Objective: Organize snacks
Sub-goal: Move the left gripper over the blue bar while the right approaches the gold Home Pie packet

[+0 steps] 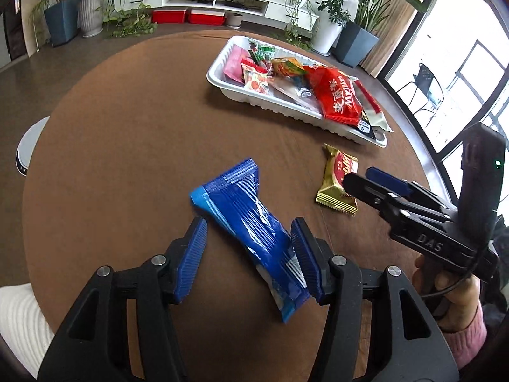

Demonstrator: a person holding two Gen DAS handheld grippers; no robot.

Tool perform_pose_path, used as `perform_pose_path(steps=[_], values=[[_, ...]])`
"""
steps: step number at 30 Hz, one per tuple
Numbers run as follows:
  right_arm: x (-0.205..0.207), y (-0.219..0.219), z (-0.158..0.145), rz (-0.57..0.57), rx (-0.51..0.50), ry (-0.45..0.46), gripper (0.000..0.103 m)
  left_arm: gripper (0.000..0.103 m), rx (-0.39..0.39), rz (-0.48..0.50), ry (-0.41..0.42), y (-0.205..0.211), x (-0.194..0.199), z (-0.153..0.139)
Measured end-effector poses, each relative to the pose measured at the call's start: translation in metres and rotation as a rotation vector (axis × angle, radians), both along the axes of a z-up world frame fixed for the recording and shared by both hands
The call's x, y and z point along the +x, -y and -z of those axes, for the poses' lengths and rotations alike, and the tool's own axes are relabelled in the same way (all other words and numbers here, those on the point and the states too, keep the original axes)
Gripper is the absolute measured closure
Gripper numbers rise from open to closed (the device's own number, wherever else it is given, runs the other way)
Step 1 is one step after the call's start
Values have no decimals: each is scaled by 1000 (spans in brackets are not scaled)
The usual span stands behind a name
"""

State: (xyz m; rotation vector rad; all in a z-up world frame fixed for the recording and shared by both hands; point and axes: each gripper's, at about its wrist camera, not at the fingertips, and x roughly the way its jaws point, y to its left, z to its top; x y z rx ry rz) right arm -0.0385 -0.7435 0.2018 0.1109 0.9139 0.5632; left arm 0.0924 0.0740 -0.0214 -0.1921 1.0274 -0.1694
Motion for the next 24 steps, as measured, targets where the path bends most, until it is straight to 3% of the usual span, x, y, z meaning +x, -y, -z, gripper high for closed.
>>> perform_pose_path(steps=[7, 24], values=[[-1, -5, 14, 6, -6, -47, 32, 50, 6, 5, -19, 10, 4, 1], [6, -18, 9, 11, -21, -15, 30, 50, 64, 33, -23, 24, 12, 13]])
